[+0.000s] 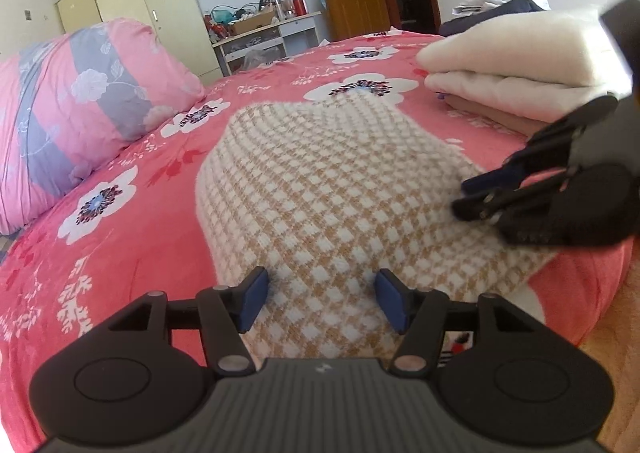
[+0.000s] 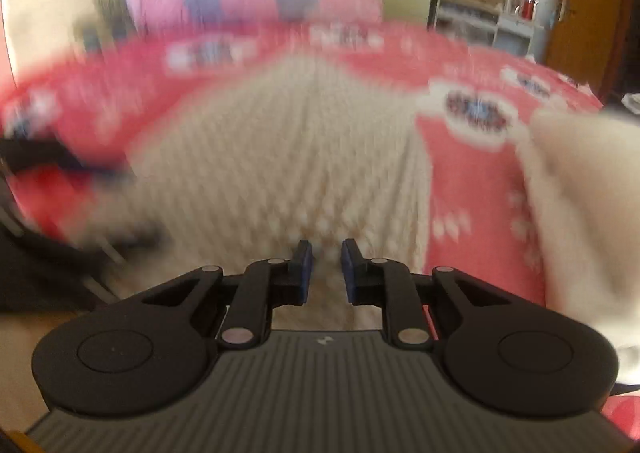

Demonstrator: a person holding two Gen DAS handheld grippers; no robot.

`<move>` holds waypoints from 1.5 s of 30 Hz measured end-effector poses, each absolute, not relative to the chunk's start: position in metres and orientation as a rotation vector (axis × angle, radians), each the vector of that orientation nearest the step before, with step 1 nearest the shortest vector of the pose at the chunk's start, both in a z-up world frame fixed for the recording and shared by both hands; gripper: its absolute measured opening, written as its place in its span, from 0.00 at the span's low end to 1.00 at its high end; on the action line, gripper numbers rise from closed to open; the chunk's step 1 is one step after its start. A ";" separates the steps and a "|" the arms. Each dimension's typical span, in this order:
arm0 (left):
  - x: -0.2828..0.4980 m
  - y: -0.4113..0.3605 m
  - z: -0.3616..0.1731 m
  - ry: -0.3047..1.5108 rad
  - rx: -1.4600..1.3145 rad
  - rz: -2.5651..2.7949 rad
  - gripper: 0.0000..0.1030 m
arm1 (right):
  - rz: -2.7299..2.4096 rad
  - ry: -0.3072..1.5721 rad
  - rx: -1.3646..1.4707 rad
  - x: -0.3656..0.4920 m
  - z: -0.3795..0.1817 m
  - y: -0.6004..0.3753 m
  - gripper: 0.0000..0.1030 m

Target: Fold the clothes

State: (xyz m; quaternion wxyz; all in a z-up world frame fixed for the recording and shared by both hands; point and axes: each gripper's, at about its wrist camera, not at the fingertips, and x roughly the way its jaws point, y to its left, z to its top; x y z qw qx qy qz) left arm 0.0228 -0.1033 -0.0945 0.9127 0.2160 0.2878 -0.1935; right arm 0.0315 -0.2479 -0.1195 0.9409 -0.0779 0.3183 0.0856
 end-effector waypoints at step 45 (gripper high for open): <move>-0.009 -0.077 -0.106 0.581 0.279 -0.328 0.61 | 0.318 0.435 0.105 0.025 -0.068 -0.264 0.18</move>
